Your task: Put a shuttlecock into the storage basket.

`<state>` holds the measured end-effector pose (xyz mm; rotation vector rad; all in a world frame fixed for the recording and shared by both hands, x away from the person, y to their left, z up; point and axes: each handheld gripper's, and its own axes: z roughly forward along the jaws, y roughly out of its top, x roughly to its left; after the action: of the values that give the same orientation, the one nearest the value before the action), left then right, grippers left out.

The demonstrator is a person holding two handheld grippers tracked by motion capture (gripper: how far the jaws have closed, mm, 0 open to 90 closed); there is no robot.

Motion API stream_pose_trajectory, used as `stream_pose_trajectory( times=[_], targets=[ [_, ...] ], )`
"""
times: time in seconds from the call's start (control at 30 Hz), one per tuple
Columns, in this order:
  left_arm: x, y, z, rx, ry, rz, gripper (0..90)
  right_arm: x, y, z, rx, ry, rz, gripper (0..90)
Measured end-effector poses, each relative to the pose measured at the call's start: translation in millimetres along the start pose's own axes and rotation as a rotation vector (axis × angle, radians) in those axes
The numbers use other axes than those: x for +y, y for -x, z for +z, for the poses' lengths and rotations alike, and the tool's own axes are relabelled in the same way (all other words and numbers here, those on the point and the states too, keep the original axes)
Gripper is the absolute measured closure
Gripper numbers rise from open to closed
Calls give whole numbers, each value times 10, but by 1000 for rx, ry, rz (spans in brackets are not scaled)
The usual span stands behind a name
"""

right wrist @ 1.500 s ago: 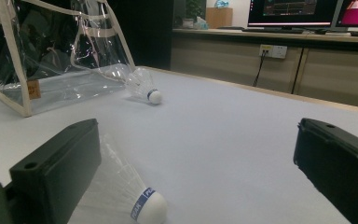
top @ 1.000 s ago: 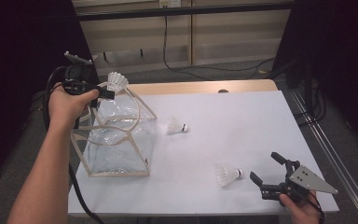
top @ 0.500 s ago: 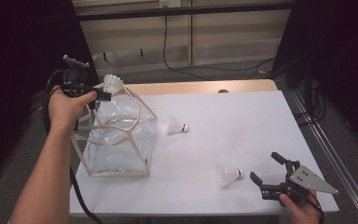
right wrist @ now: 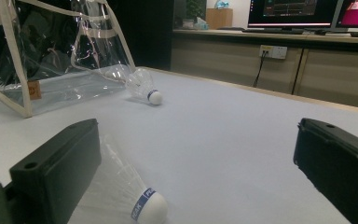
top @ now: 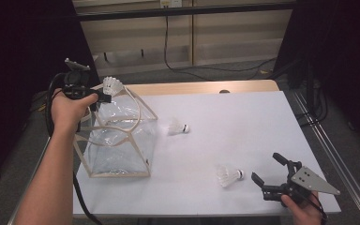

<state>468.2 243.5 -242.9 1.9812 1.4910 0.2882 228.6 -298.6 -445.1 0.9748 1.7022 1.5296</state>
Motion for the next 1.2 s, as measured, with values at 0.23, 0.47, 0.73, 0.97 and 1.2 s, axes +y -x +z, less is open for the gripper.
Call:
stream_pose_trajectory(
  times=[0.23,0.47,0.73,0.97,1.2],
  targets=[
    [-19,-5,42,10,-5,-6,656,1,-2,-2,-1,0,0,5],
    [-51,-44,82,23,-13,-15,655,1,-2,-2,0,0,-1,5],
    [-54,-3,112,11,-13,-13,555,-1,-1,-1,1,0,-3,5],
    [-49,47,97,-20,-7,-3,504,-1,0,-3,-2,-1,-5,5],
    [-48,114,47,-79,-16,25,462,-2,-1,-3,-1,-2,-2,5]
  ],
)
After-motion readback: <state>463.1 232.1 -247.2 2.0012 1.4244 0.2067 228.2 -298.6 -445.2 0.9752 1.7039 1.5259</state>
